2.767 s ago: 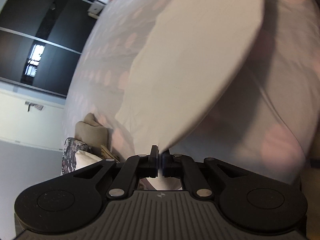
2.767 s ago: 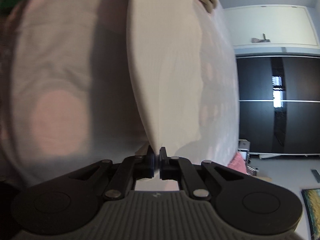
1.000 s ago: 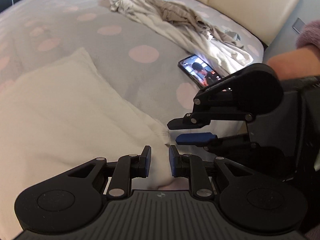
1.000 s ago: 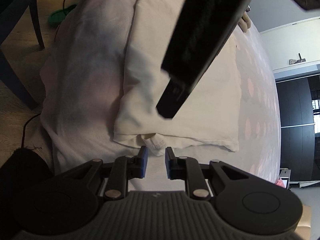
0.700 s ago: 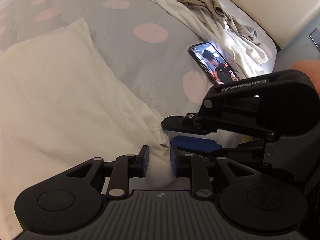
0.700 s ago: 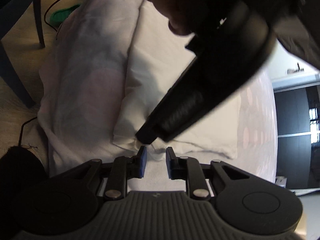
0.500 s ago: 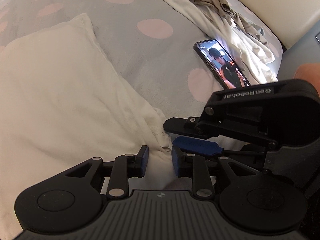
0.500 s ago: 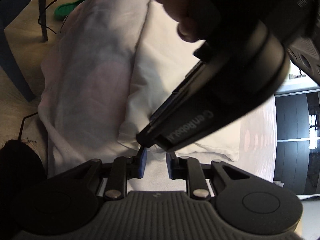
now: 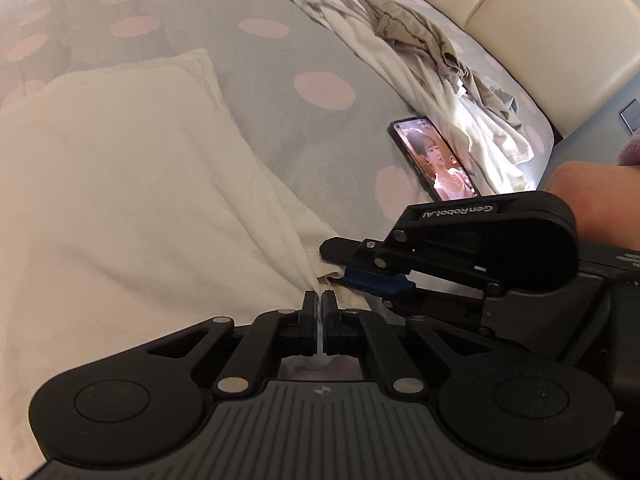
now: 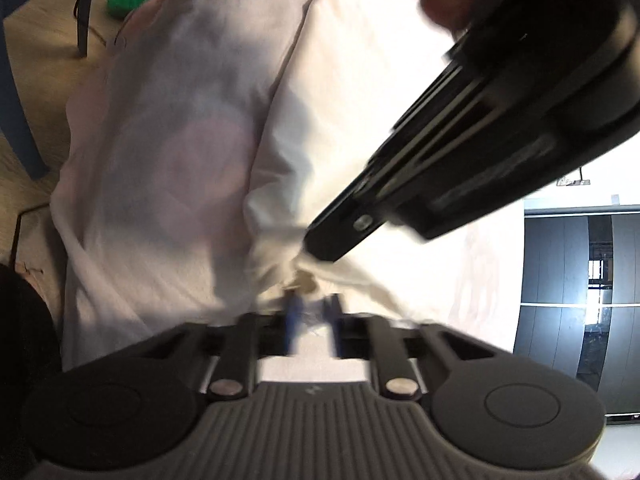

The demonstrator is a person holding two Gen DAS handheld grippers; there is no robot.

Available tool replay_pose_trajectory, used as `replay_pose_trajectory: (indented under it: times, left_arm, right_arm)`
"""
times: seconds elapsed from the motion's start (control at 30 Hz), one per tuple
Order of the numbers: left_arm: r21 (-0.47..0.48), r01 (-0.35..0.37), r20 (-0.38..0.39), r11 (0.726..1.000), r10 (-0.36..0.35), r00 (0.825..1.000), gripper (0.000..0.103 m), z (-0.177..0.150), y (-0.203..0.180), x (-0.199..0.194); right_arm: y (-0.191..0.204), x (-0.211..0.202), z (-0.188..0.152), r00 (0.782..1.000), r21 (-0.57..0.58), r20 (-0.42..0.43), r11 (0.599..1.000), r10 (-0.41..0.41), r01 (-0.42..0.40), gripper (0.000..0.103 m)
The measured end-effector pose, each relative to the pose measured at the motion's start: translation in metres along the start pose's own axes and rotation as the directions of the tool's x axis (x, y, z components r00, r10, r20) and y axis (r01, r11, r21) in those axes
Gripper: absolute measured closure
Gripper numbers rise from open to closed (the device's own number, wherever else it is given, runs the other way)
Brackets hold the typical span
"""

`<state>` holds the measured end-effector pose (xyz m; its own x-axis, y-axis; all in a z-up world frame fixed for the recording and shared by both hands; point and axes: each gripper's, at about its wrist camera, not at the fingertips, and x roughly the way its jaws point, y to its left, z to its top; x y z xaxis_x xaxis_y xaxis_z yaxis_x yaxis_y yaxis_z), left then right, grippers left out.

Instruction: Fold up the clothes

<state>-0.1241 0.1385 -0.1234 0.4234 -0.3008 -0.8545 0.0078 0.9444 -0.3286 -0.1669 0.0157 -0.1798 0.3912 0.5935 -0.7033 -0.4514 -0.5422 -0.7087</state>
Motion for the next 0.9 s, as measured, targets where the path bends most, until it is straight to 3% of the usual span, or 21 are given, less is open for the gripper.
replay_pose_trajectory:
  times: [0.13, 0.23, 0.37, 0.5, 0.73, 0.9]
  left_arm:
    - [-0.004, 0.008, 0.049, 1.0, -0.008, 0.999, 0.103, -0.001, 0.002, -0.011]
    - [0.004, 0.007, 0.08, 1.0, -0.007, 0.997, 0.103, 0.001, 0.001, -0.019]
    - [0.016, 0.004, 0.102, 1.0, -0.006, 0.995, 0.103, 0.004, 0.0, -0.029]
    - [0.038, 0.016, 0.101, 0.999, -0.019, 0.995, 0.103, 0.005, -0.002, -0.028]
    - [0.059, 0.053, 0.069, 0.997, -0.057, 0.996, 0.103, 0.01, 0.002, -0.003]
    - [0.041, 0.11, 0.07, 0.993, -0.112, 0.991, 0.103, 0.01, 0.012, 0.007]
  right_arm:
    - [-0.024, -0.005, 0.001, 0.999, 0.183, 0.031, 0.983, 0.029, -0.035, 0.093]
    - [-0.045, -0.006, -0.001, 0.994, 0.348, 0.086, 0.933, 0.069, -0.094, 0.093]
    - [-0.058, -0.004, -0.002, 0.981, 0.469, 0.168, 0.868, 0.094, -0.163, 0.093]
    - [-0.049, 0.004, -0.002, 0.968, 0.444, 0.209, 0.869, 0.137, -0.219, 0.093]
    - [-0.018, 0.012, 0.003, 0.975, 0.309, 0.195, 0.937, 0.102, -0.16, 0.093]
    - [-0.015, 0.009, 0.007, 0.974, 0.24, 0.194, 0.957, 0.116, -0.161, 0.091]
